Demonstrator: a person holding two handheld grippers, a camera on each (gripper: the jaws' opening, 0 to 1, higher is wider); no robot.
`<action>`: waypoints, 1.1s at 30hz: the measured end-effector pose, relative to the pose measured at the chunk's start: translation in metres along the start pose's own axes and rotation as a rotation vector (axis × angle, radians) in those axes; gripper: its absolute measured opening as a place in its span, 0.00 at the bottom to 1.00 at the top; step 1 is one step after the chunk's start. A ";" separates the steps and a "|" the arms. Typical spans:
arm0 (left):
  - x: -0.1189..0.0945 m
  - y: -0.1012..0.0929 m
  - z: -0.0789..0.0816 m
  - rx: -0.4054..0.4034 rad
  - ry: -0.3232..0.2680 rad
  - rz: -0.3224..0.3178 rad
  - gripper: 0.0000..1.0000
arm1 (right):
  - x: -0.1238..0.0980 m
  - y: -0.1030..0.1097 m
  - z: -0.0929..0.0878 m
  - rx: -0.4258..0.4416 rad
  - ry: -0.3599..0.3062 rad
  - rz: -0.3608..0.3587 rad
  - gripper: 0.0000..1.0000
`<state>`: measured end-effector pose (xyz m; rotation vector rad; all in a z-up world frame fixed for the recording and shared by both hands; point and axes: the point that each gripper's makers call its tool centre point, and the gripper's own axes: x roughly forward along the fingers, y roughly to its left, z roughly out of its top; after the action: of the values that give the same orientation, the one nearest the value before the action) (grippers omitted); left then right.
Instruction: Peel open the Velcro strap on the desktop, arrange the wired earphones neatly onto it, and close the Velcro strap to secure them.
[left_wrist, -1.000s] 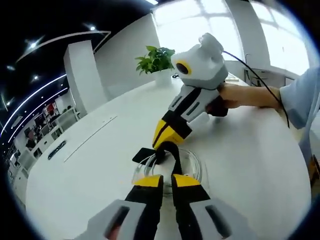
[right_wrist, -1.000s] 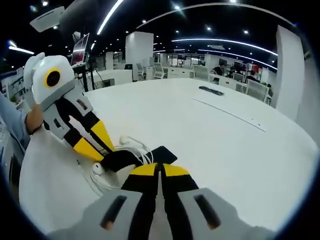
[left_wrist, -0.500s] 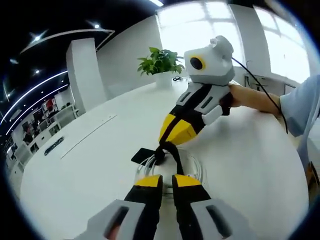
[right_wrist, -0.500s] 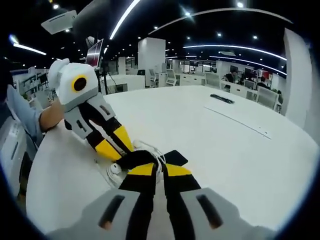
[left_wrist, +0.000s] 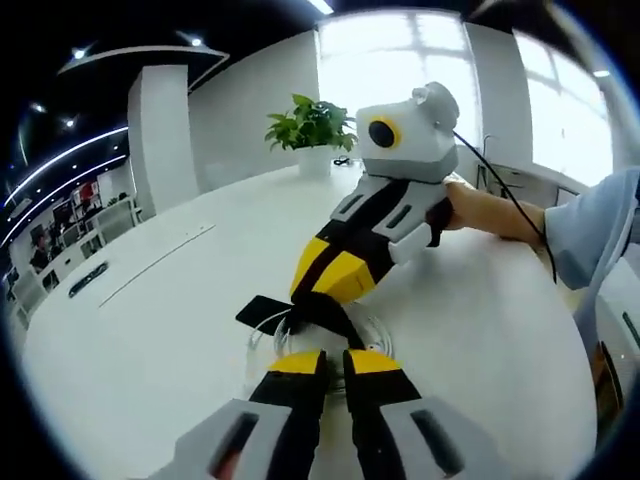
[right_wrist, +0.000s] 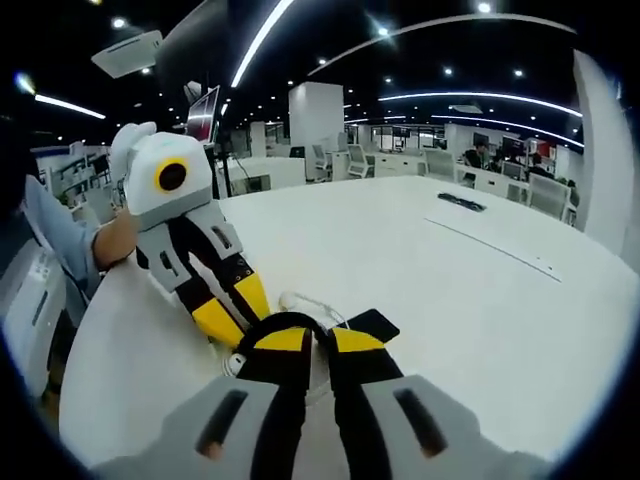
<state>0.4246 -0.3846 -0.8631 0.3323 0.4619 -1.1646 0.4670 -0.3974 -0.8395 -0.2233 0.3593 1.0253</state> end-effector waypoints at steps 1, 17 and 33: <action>0.000 -0.001 0.000 -0.001 -0.001 -0.005 0.12 | 0.001 0.000 0.000 0.012 -0.003 -0.003 0.09; 0.000 -0.008 0.002 0.004 -0.002 -0.030 0.11 | 0.004 0.002 0.004 0.080 -0.049 0.009 0.08; 0.001 -0.010 0.001 0.019 0.000 -0.030 0.11 | 0.005 -0.006 0.010 0.109 -0.084 -0.028 0.07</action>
<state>0.4161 -0.3895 -0.8631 0.3425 0.4579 -1.1987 0.4766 -0.3930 -0.8318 -0.0871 0.3341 0.9810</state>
